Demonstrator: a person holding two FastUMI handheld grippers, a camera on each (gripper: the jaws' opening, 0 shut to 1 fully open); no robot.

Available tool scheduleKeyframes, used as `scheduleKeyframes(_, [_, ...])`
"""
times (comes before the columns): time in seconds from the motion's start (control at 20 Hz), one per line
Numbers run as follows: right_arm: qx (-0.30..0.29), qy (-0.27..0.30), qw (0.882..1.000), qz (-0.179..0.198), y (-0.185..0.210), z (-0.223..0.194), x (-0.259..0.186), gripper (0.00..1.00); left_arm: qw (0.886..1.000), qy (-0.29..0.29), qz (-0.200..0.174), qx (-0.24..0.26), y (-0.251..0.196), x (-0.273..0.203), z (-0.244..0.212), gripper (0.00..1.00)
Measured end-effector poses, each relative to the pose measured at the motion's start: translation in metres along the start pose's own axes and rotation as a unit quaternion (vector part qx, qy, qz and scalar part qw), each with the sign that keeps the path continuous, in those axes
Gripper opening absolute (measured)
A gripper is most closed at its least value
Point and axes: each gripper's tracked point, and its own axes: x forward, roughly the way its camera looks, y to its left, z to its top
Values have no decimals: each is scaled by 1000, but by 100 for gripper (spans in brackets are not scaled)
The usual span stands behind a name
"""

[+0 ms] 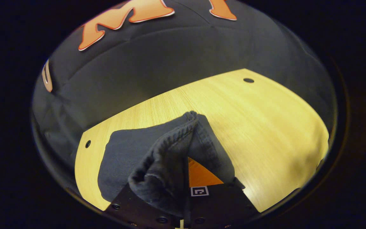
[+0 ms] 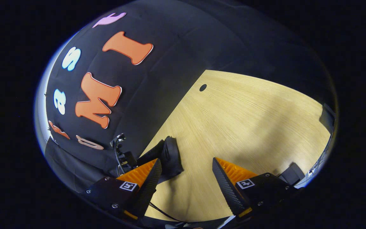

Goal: Grasp the waist and the cuffs of the jeans and fold them to make the two legs overlap; first hold the waist and fold one-third of the jeans toward the cuffs, then hold the cuffs and fold the remaining one-third in the same direction to finish folding.

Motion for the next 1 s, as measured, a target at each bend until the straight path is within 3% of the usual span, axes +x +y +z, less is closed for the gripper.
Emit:
scheduleKeyframes(0.1, [-5, -4, 1000, -4, -1, 3, -6, 98, 1000, 4, -8, 12, -13, 2, 2, 4])
scheduleKeyframes(0.15, [-7, -5, 1000, -6, -4, 4, -8, 98, 1000, 6, -9, 24, -16, 0, 2, 27])
scheduleKeyframes(0.2, [-9, -3, 1000, -8, -5, 4, -11, 98, 999, 9, -2, 34, -16, -3, 5, 20])
scheduleKeyframes(0.3, [-23, 1, 1000, -6, -2, 2, -17, 98, 999, -11, -25, 24, -31, -11, 14, 31])
scheduleKeyframes(0.4, [-41, 2, 999, -5, 3, 3, -21, 98, 995, -17, -98, -15, -62, -28, 19, 65])
scheduleKeyframes(0.5, [-55, -2, 998, -3, 12, 9, -22, 98, 993, -36, -109, -36, -68, -54, 31, 100])
scheduleKeyframes(0.7, [-106, -17, 994, 13, 47, 20, -30, 98, 984, -119, -107, -73, -44, -129, 72, 95])
scheduleKeyframes(0.8, [-150, -32, 988, 13, 68, 29, -33, 97, 976, -158, -107, -107, -18, -164, 88, 99])
scheduleKeyframes(1.0, [-253, -87, 963, 0, 125, 46, -35, 98, 960, -232, -50, -151, 66, -241, 110, 99])
